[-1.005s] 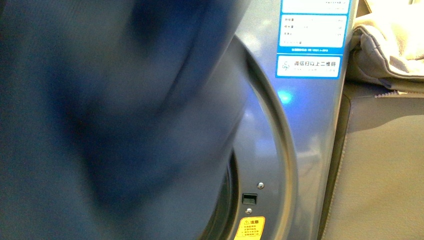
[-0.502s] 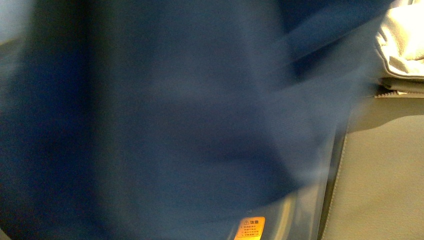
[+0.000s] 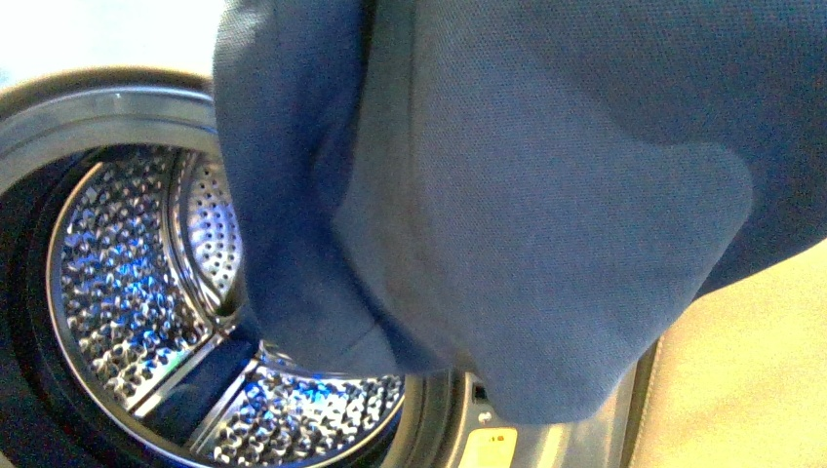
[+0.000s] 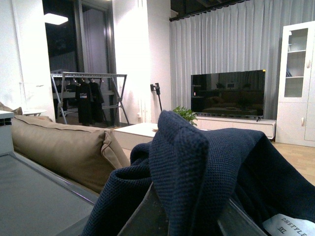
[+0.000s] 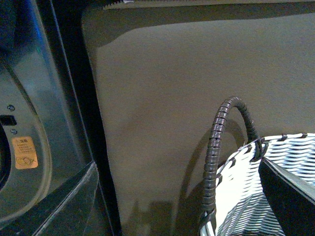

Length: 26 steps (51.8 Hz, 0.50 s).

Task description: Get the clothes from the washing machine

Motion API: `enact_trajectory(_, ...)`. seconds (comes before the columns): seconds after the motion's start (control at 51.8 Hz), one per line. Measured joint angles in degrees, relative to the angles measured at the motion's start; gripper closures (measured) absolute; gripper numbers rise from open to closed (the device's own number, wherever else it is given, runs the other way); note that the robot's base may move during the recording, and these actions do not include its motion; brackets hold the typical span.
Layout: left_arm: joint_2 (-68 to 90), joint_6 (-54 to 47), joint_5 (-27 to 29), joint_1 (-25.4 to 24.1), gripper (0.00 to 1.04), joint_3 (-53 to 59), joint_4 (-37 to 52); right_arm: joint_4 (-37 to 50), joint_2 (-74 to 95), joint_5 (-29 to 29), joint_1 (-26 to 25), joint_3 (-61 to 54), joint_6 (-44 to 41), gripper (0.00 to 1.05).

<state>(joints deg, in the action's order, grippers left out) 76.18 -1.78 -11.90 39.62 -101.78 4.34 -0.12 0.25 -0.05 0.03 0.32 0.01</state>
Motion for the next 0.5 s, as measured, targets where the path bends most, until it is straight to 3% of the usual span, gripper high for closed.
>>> enact_trajectory(0.155, 0.00, 0.00, 0.07, 0.02, 0.98, 0.00, -0.09, 0.33, 0.15, -1.66, -0.50, -0.02, 0.66, 0.08)
enact_trajectory(0.174, 0.00, 0.02, 0.07, 0.02, 0.98, 0.00, -0.09, 0.87, 0.46, -3.41, -1.09, -0.02, 1.81, 0.08)
enact_trajectory(0.29, 0.02, 0.00, 0.28, 0.02, 0.98, -0.02, -0.09, 8.96, 4.81, -29.53, -10.75, 0.07, 16.61, 0.08)
enact_trajectory(0.406, 0.04, 0.00, 0.22, 0.02, 0.98, -0.02, -0.13, 14.82, 8.92, -41.31, -17.00, 1.44, 27.47, 0.08)
enact_trajectory(0.502, 0.04, -0.04, 0.20, 0.04, 0.98, -0.02, -0.13, 20.00, 12.31, -45.31, -21.07, 3.61, 32.54, 0.08)
